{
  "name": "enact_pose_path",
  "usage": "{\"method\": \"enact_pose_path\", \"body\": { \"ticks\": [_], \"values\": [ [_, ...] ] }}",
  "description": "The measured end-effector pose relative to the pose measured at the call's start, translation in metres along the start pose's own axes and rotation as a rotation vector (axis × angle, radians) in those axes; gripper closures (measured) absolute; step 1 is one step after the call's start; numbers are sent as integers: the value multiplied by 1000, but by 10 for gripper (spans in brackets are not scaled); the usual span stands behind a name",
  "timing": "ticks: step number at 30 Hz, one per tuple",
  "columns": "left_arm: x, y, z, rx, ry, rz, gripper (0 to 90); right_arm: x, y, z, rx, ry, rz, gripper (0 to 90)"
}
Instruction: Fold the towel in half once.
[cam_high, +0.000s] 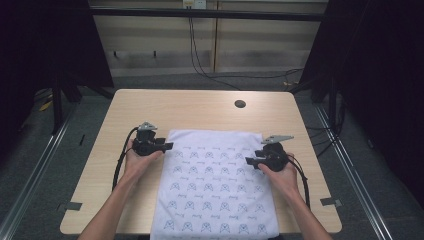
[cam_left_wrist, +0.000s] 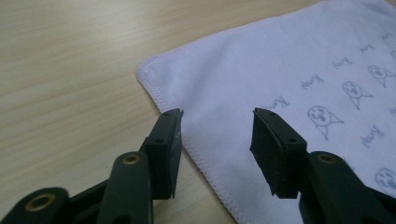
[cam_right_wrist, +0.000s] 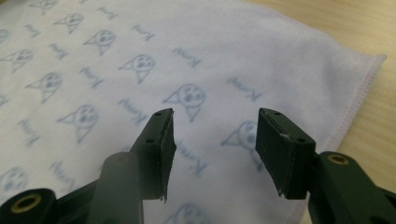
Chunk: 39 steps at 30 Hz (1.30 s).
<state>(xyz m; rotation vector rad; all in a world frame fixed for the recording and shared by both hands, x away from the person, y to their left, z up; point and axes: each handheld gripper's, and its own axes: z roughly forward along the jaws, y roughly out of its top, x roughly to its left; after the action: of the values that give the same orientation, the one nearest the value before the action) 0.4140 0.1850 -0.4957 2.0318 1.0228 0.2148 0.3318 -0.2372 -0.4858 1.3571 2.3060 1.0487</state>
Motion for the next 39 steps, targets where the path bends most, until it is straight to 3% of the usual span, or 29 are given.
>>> {"method": "enact_pose_path", "body": {
  "ticks": [2, 4, 5, 6, 7, 8, 9, 10, 11, 12, 13, 14, 15, 16, 18, 21, 25, 28, 29, 31, 32, 33, 34, 35, 38, 39],
  "values": [
    [-4, -2, -2, 10, -17, 1, 520, -6, 5, 9, 11, -9, 1, 474],
    [-14, -5, -4, 17, -42, 43, 531, -11, 7, 14, 11, -19, -2, 485],
    [-14, -5, -4, 17, -42, 43, 552, -11, 7, 14, 11, -19, -2, 485],
    [-21, -7, -2, 49, -21, 104, 555, -13, 5, 18, 13, -20, -2, 486],
    [-22, -10, 1, 50, -23, 92, 561, -13, 3, 21, 20, -28, 0, 484],
    [-21, -11, 5, 67, 17, 106, 580, -12, 0, 23, 11, -39, -7, 488],
    [-21, -11, 5, 67, 17, 106, 573, -12, 0, 23, 11, -39, -7, 488],
    [-22, -14, 6, 34, 30, 108, 582, -9, -1, 23, 6, -69, -33, 517],
    [-24, -14, 6, 44, 56, 134, 620, -6, -1, 23, 15, -79, -59, 548],
    [-24, -14, 6, 44, 56, 134, 658, -5, 0, 23, 20, -75, -60, 558],
    [-28, -16, 4, 46, 78, 170, 684, -6, 0, 23, 19, -74, -66, 575],
    [-28, -16, 4, 46, 78, 170, 733, -6, 0, 23, 19, -74, -66, 575],
    [-29, -18, 3, 41, 70, 181, 784, -6, 0, 22, 21, -54, -60, 731],
    [-31, -21, 1, 37, 65, 164, 803, -4, -1, 22, 16, -52, -55, 767],
    [-36, -25, -3, 42, 60, 188, 842, 1, -4, 20, 18, -46, -63, 831],
    [-40, -30, -7, 45, 43, 185, 848, 7, -8, 13, 41, -4, -86, 854],
    [-46, -44, -22, 48, -18, 183, 850, 15, -19, 0, 69, 32, -112, 854],
    [-52, -49, -29, 59, -36, 201, 846, 20, -26, -7, 76, 42, -118, 853],
    [-56, -57, -35, 50, -65, 162, 779, 28, -35, -14, 71, 52, -130, 852],
    [-58, -58, -38, 58, -59, 175, 767, 32, -38, -18, 76, 53, -137, 849],
    [-60, -58, -41, 90, -66, 179, 747, 35, -41, -20, 76, 70, -142, 818],
    [-62, -61, -45, 96, -71, 187, 717, 40, -44, -25, 98, 96, -128, 703],
    [-62, -61, -45, 96, -71, 187, 696, 40, -44, -25, 98, 96, -128, 703],
    [-63, -62, -47, 96, -96, 162, 651, 40, -44, -28, 98, 108, -126, 631],
    [-63, -60, -47, 88, -100, 155, 585, 30, -37, -30, 54, 110, -82, 617],
    [-61, -58, -47, 76, -101, 160, 575, 16, -27, -33, 17, 79, -35, 620]
  ]
}}
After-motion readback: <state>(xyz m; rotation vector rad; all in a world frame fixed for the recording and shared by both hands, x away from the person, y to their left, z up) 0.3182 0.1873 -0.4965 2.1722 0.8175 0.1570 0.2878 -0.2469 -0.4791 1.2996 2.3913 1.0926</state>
